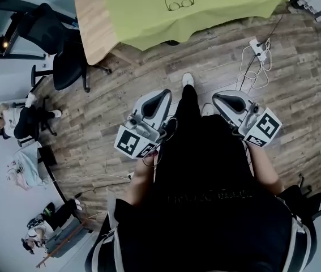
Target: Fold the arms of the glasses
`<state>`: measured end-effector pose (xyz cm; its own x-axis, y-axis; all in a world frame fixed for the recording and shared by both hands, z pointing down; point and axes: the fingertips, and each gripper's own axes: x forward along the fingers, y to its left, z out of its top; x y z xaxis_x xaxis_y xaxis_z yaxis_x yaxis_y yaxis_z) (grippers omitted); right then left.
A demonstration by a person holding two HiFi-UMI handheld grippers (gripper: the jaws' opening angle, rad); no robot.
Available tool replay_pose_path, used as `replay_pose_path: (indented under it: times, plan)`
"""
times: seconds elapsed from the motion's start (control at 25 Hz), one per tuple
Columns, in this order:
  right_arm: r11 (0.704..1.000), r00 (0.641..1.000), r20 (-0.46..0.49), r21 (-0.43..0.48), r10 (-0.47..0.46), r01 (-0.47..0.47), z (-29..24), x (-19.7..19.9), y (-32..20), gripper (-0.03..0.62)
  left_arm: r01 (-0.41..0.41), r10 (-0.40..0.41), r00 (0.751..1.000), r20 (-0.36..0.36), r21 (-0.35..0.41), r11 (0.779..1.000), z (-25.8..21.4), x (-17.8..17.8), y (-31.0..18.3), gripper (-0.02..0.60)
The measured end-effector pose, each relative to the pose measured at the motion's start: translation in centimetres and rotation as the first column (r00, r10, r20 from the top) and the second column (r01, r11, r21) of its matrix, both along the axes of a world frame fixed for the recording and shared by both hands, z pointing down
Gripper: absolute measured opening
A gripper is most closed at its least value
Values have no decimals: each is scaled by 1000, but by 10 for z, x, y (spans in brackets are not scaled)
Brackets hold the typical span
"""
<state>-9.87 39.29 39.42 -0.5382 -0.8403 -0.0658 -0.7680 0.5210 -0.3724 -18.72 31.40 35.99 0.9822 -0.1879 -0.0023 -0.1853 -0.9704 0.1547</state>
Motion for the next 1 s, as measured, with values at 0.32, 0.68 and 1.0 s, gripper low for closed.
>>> replay_pose_path:
  times: [0.32, 0.68, 1.0]
  plan:
    - [998, 999, -2, -48, 36, -36, 7, 27, -6, 31, 0, -2, 991, 134, 18, 1000, 29, 33, -19, 18]
    - [992, 1000, -5, -120, 30, -31, 26, 54, -51, 32, 14, -10, 993, 116, -38, 999, 45, 59, -66, 18]
    - [986, 1000, 19, -164, 0, 3, 34, 71, -123, 32, -31, 35, 995, 89, -46, 998, 46, 85, -129, 18]
